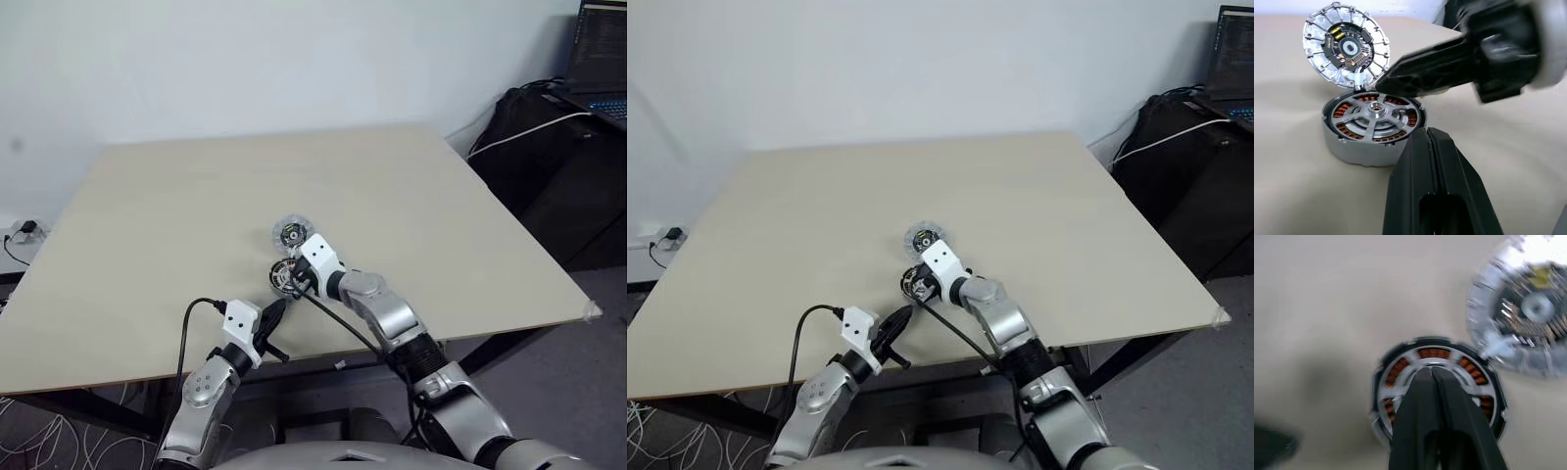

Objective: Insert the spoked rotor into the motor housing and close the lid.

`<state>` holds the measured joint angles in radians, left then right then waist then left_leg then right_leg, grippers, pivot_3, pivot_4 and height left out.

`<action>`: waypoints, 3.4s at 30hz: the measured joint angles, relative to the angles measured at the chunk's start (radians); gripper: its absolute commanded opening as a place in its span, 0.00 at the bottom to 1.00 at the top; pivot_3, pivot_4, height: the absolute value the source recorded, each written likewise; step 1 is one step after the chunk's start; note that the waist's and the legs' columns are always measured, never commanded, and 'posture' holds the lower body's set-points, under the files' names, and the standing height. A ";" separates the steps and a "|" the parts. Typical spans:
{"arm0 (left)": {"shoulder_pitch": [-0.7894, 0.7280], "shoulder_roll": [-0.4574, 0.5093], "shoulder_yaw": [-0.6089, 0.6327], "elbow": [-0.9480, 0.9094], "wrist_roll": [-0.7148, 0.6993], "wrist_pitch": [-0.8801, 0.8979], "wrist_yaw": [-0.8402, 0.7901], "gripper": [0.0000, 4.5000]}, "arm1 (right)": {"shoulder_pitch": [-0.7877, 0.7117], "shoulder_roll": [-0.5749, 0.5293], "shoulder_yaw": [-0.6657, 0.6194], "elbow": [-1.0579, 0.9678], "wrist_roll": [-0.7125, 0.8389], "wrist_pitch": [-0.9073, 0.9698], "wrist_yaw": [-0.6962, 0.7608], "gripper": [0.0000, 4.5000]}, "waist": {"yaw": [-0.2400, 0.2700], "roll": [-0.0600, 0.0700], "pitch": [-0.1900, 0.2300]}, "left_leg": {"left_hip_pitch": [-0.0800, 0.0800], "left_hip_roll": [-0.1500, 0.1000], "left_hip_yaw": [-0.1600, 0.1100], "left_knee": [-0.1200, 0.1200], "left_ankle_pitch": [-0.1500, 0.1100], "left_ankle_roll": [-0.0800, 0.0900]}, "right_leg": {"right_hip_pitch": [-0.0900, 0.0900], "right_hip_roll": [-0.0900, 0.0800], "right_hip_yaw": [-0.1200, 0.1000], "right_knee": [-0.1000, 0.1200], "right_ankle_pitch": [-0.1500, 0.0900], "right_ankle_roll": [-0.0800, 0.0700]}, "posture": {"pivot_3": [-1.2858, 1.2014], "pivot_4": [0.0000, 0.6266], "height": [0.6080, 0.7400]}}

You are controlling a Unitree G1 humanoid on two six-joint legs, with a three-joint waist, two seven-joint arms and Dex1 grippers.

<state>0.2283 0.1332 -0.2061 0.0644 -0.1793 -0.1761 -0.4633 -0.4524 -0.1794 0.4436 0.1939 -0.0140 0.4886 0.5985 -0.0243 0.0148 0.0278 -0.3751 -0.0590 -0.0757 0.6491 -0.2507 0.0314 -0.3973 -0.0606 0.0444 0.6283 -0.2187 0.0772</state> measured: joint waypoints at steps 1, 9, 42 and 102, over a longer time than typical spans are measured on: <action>0.000 -0.003 0.001 0.001 0.000 0.000 -0.003 0.00 | -0.012 -0.027 0.024 -0.015 -0.014 -0.001 0.034 0.27 | 0.000 0.000 0.000 | 0.000 0.000 0.000 0.000 0.000 0.000 | 0.000 0.000 0.000 0.000 0.000 0.000 | 0.52 0.00 1.00; 0.018 -0.016 0.010 0.009 0.000 -0.003 -0.011 0.00 | -0.123 -0.124 0.131 0.010 -0.106 -0.073 0.187 0.69 | 0.003 0.000 0.000 | 0.000 0.000 0.000 0.000 0.000 0.000 | 0.000 0.000 0.000 0.000 0.000 0.000 | 0.52 0.00 1.00; 0.068 -0.064 0.038 0.013 0.004 -0.036 0.012 0.00 | -0.400 -0.090 0.339 0.442 -0.435 -0.444 0.560 0.69 | 0.005 0.000 0.000 | 0.000 0.000 -0.001 0.000 0.000 -0.001 | 0.000 0.000 -0.001 0.001 0.005 -0.003 | 0.52 0.00 1.00; 0.021 -0.091 0.041 0.076 0.001 -0.026 0.003 0.00 | -0.116 -0.344 0.090 -0.435 -0.009 0.639 0.584 0.02 | 0.025 -0.008 0.004 | -0.003 0.000 -0.003 0.002 -0.002 -0.006 | -0.002 -0.001 -0.003 0.000 0.000 -0.002 | 0.52 0.00 1.00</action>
<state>0.2495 0.0422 -0.1650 0.1404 -0.1784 -0.2021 -0.4604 -0.5687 -0.5234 0.5340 -0.2408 -0.0233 1.1273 1.1829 0.0008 0.0071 0.0322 -0.3778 -0.0592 -0.0786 0.6507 -0.2526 0.0255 -0.3990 -0.0618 0.0415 0.6287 -0.2183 0.0755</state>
